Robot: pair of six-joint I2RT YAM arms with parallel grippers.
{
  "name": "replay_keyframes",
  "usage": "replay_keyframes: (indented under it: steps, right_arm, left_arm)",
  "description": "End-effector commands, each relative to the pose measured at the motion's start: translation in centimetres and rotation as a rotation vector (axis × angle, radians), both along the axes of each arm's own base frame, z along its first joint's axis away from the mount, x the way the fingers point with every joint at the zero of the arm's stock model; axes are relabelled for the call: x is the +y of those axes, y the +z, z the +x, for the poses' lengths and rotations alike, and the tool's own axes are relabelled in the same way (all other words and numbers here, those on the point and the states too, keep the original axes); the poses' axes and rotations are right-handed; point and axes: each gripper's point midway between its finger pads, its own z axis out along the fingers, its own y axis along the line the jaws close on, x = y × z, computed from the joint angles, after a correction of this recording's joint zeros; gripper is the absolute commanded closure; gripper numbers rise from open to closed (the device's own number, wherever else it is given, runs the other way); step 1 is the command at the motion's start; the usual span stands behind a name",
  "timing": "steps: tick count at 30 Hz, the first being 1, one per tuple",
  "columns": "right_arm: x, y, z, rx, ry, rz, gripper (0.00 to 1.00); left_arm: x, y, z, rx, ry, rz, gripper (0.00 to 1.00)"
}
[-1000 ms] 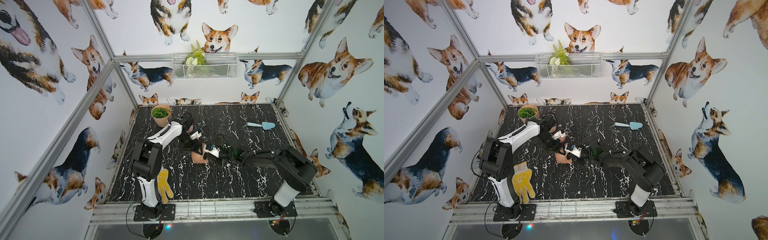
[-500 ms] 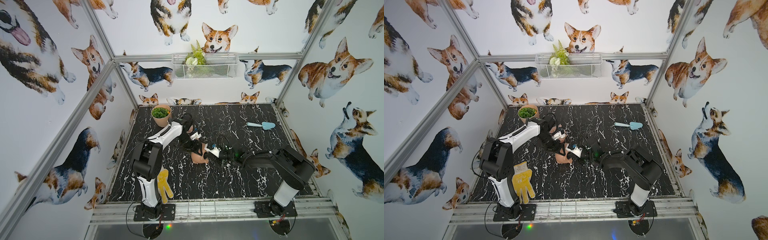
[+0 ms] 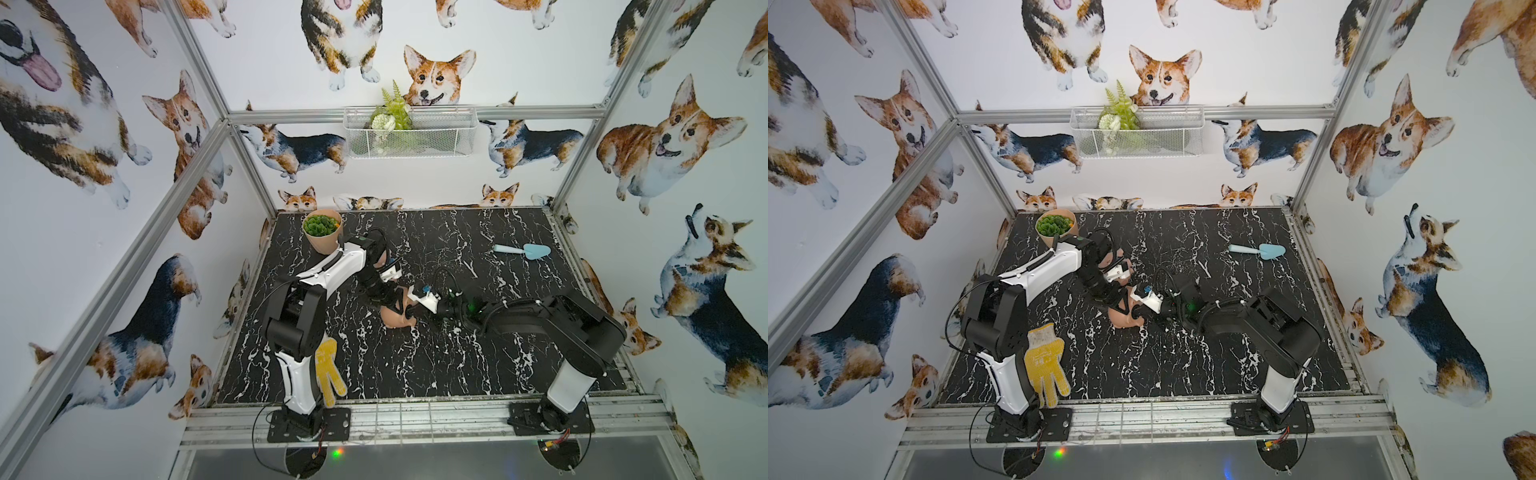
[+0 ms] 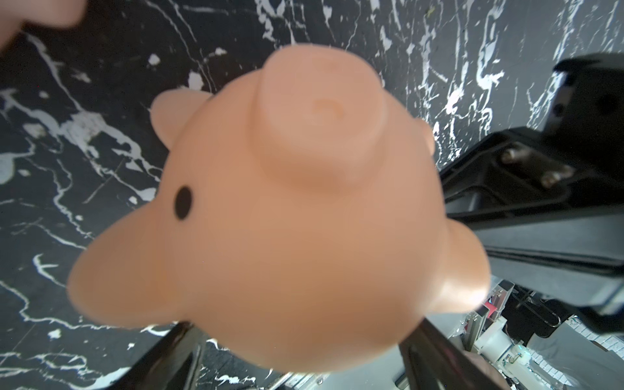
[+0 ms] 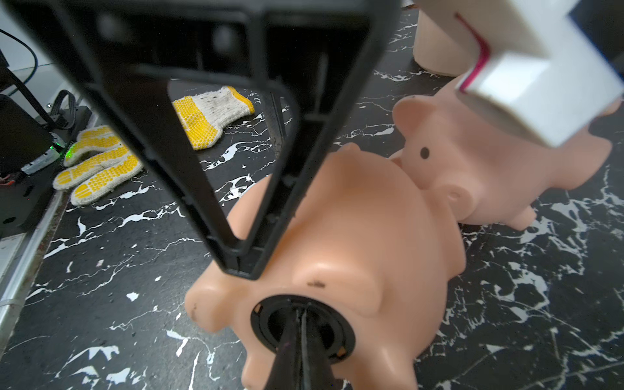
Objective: Close piggy banks
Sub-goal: Close the knob on the piggy bank, then screw the knob on the piggy bank.
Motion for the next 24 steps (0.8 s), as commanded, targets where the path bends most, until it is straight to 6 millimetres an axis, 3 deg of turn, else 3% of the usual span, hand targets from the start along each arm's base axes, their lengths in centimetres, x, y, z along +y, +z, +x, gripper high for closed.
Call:
replay_keyframes:
  steps: [1, 11, 24]
  right_arm:
    - [0.6, 0.0, -1.4, 0.071, 0.06, 0.025, 1.0]
    - [0.8, 0.8, -1.7, 0.205, 0.05, 0.07, 1.0]
    - [0.7, 2.1, 0.4, 0.29, -0.12, 0.216, 1.0]
  left_arm:
    - [-1.6, 0.1, 0.8, -0.046, -0.038, -0.07, 0.14]
    - [-1.7, 0.1, 0.8, -0.074, -0.059, -0.078, 0.15]
    - [-1.9, 0.0, 0.5, -0.069, -0.06, -0.09, 0.16]
